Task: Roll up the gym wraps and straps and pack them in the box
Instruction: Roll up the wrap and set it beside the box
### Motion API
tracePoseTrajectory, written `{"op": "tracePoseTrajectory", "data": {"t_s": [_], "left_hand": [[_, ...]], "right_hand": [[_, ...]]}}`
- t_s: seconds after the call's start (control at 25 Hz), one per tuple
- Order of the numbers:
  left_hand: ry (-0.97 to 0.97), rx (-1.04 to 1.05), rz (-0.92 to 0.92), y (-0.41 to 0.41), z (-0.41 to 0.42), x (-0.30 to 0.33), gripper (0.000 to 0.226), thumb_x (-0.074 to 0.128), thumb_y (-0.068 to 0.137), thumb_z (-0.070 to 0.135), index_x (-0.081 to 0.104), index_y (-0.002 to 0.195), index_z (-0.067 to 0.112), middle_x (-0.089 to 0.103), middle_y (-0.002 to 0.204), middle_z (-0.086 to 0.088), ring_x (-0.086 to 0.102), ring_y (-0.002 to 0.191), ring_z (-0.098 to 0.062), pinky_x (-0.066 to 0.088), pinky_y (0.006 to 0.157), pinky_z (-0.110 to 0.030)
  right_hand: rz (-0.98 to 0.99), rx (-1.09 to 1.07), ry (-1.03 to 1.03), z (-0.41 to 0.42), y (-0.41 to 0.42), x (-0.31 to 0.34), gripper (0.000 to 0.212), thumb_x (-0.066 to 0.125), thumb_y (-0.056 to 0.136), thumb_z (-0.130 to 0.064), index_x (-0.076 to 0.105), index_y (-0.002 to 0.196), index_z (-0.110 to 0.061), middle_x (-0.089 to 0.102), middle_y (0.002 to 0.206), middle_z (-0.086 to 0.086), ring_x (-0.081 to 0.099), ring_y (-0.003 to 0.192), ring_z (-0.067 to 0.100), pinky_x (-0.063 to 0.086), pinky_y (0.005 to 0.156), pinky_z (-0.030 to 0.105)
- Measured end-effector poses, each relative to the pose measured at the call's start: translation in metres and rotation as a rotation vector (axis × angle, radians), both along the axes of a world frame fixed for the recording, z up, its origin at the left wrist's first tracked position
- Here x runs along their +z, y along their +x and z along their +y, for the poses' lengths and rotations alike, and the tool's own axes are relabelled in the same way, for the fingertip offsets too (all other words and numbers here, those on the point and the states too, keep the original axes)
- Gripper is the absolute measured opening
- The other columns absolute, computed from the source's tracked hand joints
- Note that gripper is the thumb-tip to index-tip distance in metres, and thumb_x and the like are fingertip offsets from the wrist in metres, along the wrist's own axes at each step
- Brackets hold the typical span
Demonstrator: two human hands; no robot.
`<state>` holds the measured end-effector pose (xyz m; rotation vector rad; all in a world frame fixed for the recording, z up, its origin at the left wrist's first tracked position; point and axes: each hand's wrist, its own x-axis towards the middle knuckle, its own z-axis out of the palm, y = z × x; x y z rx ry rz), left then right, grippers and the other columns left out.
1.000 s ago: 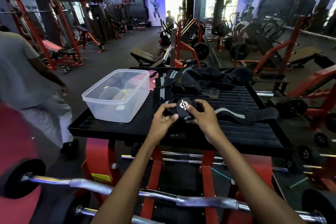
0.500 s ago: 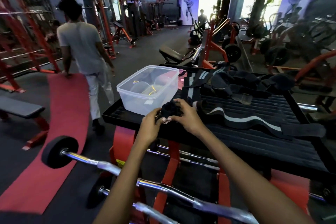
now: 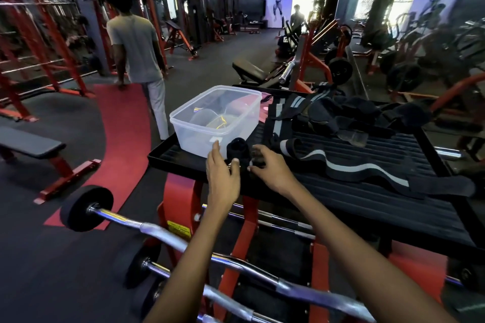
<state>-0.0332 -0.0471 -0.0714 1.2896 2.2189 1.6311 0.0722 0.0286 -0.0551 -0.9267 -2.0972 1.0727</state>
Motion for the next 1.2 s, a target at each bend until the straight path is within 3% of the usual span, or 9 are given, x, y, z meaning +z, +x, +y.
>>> {"op": "tracePoseTrajectory", "data": {"t_s": [0.2,0.32,0.4,0.48,0.64,0.76,0.88,1.04,1.2], "left_hand": [[0.332,-0.171,0.064,0.051,0.013,0.025,0.041,0.047,0.089,0.01,0.043,0.13,0.005,0.049,0.126,-0.009,0.049,0.114,-0.017,0.039,0.099,-0.022],[0.072,-0.304,-0.248,0.072,0.048,0.022,0.041,0.052,0.089,0.005,0.044,0.129,0.007,0.052,0.119,-0.009,0.057,0.098,-0.018,0.042,0.083,-0.01],[-0.107,-0.317,-0.424,0.078,0.072,0.014,0.046,0.057,0.086,0.023,0.042,0.128,0.011,0.053,0.123,-0.011,0.058,0.106,-0.026,0.045,0.096,-0.026],[-0.136,-0.319,-0.543,0.085,0.088,0.009,0.063,0.06,0.076,0.045,0.04,0.127,0.014,0.051,0.125,-0.011,0.055,0.114,-0.031,0.048,0.097,-0.045],[-0.173,-0.257,-0.704,0.097,0.106,0.011,0.075,0.064,0.076,0.047,0.031,0.136,0.014,0.043,0.132,-0.008,0.051,0.117,-0.03,0.051,0.092,-0.049],[-0.173,-0.249,-0.653,0.098,0.112,0.004,0.041,0.056,0.086,0.032,0.047,0.124,0.017,0.055,0.126,-0.012,0.055,0.113,-0.031,0.046,0.099,-0.048],[-0.052,-0.239,-0.668,0.097,0.109,-0.001,0.025,0.042,0.095,0.018,0.057,0.115,0.015,0.06,0.12,-0.011,0.056,0.111,-0.03,0.046,0.098,-0.042],[0.067,-0.418,-0.9,0.094,0.102,-0.001,0.028,0.034,0.102,0.025,0.054,0.113,0.008,0.062,0.106,-0.008,0.06,0.097,-0.022,0.058,0.065,-0.032],[0.122,-0.393,-0.878,0.089,0.101,-0.003,0.029,0.031,0.103,0.022,0.057,0.102,0.012,0.065,0.096,-0.001,0.061,0.096,-0.019,0.054,0.07,-0.03]], "right_hand": [[-0.121,-0.319,0.399,0.017,0.053,0.021,0.047,0.066,0.082,-0.017,0.051,0.127,-0.013,0.05,0.121,0.007,0.047,0.115,0.023,0.038,0.099,0.034],[-0.64,-0.397,0.179,0.045,0.104,0.019,0.078,0.071,0.078,-0.037,0.03,0.143,-0.024,0.032,0.144,0.007,0.028,0.135,0.032,0.026,0.108,0.049],[-0.748,-0.315,0.091,0.054,0.127,0.01,0.078,0.066,0.083,-0.038,0.02,0.147,-0.031,0.03,0.149,0.006,0.027,0.138,0.033,0.023,0.11,0.057],[-0.664,-0.297,0.137,0.053,0.137,0.004,0.06,0.051,0.094,-0.034,0.023,0.146,-0.035,0.044,0.142,0.007,0.04,0.131,0.03,0.028,0.106,0.056],[-0.488,-0.326,0.365,0.03,0.143,0.011,0.044,0.039,0.098,-0.026,0.037,0.142,-0.033,0.062,0.121,0.007,0.057,0.112,0.029,0.044,0.092,0.043],[-0.477,-0.264,0.419,0.006,0.141,0.017,0.042,0.044,0.096,-0.034,0.042,0.138,-0.032,0.065,0.108,0.005,0.061,0.1,0.026,0.049,0.084,0.04],[-0.327,-0.219,0.321,-0.006,0.143,0.026,0.033,0.046,0.093,-0.048,0.056,0.121,-0.035,0.064,0.103,-0.006,0.06,0.1,0.015,0.047,0.086,0.034],[-0.41,-0.301,0.119,0.019,0.155,0.032,0.045,0.031,0.093,-0.06,0.043,0.13,-0.037,0.059,0.124,0.002,0.053,0.118,0.023,0.036,0.101,0.046],[-0.387,-0.167,-0.048,0.026,0.152,0.033,0.058,0.054,0.087,-0.053,0.033,0.136,-0.031,0.065,0.099,0.012,0.064,0.084,0.021,0.051,0.076,0.029]]}}
